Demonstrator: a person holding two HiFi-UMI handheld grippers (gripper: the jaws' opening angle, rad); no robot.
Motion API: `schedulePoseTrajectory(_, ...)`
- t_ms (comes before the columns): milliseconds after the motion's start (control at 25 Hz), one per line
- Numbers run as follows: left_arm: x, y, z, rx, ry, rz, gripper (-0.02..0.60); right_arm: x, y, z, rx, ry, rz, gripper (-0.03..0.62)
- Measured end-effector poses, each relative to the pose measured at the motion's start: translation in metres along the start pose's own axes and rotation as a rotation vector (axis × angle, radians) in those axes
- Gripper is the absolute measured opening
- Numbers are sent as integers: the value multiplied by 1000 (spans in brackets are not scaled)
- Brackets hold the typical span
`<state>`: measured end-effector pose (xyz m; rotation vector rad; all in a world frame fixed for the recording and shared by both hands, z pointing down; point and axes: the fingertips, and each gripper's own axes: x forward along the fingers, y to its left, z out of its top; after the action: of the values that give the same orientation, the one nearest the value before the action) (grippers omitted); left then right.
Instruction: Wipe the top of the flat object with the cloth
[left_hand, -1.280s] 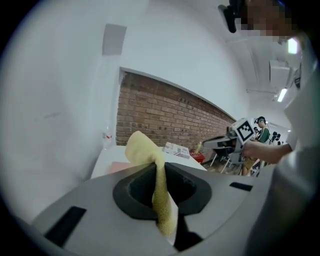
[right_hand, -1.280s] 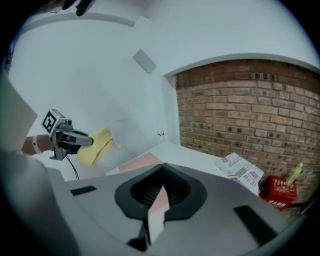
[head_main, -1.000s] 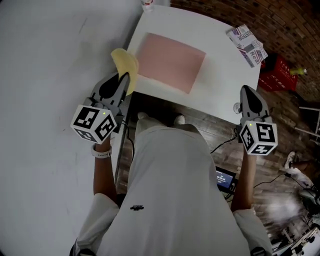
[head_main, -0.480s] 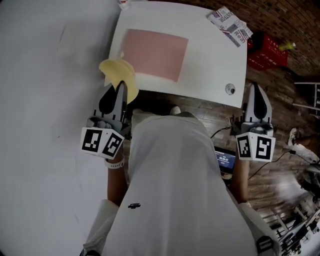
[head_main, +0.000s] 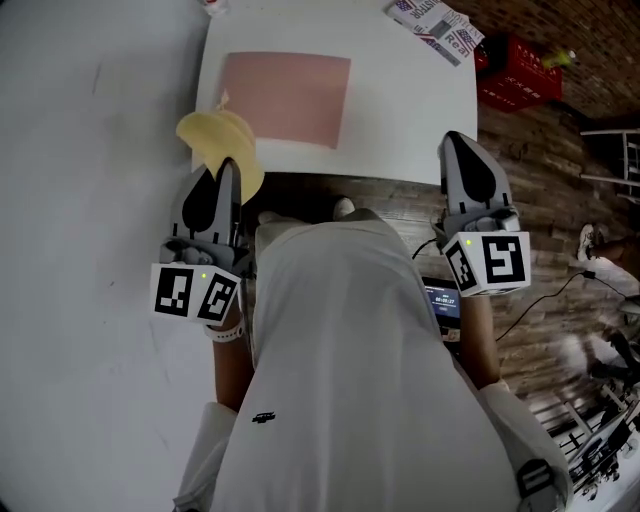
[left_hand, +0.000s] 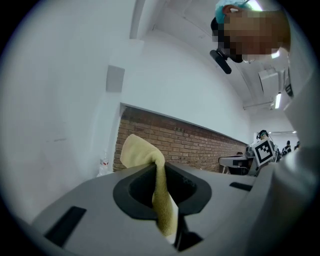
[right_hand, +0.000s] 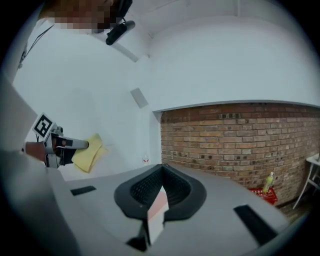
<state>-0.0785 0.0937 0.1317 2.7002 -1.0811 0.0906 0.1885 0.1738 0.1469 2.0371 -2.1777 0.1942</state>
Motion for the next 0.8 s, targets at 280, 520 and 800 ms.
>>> schedulePoseTrajectory(280, 3, -8, -10, -16, 18, -25, 57, 0, 4, 4, -28, 2, 13, 0)
schedulePoseTrajectory(520, 5, -10, -10, -16, 21, -31, 57, -3, 8, 3, -35, 8, 20, 0)
schedulePoseTrajectory(800, 7, -16, -16, -33, 30, -49, 57, -2, 12, 5, -37, 8, 35, 0)
